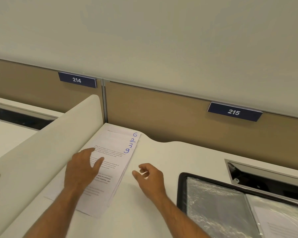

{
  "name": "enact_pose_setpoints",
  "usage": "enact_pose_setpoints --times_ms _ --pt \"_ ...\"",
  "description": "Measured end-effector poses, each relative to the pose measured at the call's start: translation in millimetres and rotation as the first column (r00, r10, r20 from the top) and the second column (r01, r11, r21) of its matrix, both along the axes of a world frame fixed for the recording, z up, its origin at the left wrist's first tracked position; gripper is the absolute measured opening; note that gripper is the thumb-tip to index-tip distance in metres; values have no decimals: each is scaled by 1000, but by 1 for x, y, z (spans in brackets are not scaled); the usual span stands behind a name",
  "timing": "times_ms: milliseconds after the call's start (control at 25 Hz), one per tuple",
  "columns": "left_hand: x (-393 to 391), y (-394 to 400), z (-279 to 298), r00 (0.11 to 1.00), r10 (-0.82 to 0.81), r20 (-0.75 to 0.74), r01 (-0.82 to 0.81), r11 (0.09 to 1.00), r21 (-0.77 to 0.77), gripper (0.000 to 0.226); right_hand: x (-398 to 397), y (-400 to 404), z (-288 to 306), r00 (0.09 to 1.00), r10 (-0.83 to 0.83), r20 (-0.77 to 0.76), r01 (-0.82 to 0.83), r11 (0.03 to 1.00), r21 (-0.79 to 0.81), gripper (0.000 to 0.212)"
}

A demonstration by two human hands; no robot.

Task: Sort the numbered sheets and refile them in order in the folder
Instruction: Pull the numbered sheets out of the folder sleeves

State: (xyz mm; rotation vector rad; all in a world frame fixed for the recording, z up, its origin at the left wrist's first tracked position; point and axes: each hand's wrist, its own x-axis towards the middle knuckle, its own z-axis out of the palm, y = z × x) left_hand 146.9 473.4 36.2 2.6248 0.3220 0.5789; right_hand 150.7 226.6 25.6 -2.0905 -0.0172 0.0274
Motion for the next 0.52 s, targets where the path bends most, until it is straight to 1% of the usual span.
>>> enact_pose_setpoints --times_ms 80,160,200,240,320,400,520 --pt "-7 -31 3 986 -118 118 115 993 37 62 -14 -33 6 996 46 71 -35 987 -155 54" --pt "-13 -68 5 960 -212 183 207 977 45 65 -30 -67 8 995 79 54 -61 955 -289 85" --pt "-16 -87 6 951 -247 184 244 969 41 68 -36 -84 8 997 73 40 -54 929 -367 98" --pt "-20 -108 6 945 -280 167 277 960 39 71 -44 -104 7 997 65 33 -43 891 -451 103" --pt "-30 -148 3 938 -338 83 334 941 60 79 -58 -141 5 998 62 21 -38 813 -581 99" --pt "-41 -186 -3 909 -418 1 416 905 93 86 -74 -176 1 999 49 -10 -44 762 -646 96" --pt "-59 -241 -16 853 -517 -72 522 844 120 97 -101 -224 -4 999 -6 -49 -30 709 -705 111"
